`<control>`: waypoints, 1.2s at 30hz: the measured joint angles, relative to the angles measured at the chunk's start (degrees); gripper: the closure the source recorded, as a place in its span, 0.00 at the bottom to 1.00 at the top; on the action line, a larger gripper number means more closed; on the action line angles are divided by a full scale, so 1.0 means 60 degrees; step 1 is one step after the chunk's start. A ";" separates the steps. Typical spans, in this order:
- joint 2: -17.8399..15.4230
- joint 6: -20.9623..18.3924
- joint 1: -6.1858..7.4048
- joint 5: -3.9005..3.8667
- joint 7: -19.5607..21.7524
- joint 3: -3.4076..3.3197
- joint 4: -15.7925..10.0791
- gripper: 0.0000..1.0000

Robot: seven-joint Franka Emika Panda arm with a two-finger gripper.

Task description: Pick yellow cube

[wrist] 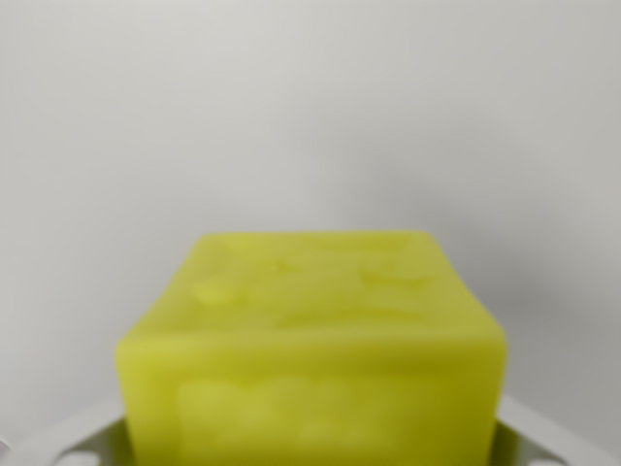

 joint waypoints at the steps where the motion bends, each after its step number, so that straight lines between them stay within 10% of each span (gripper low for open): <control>1: -0.0041 -0.0057 0.0001 -0.0002 0.0002 0.0000 0.0014 1.00; 36: -0.1172 -0.1786 0.0031 -0.0033 0.0040 0.0001 0.0615 1.00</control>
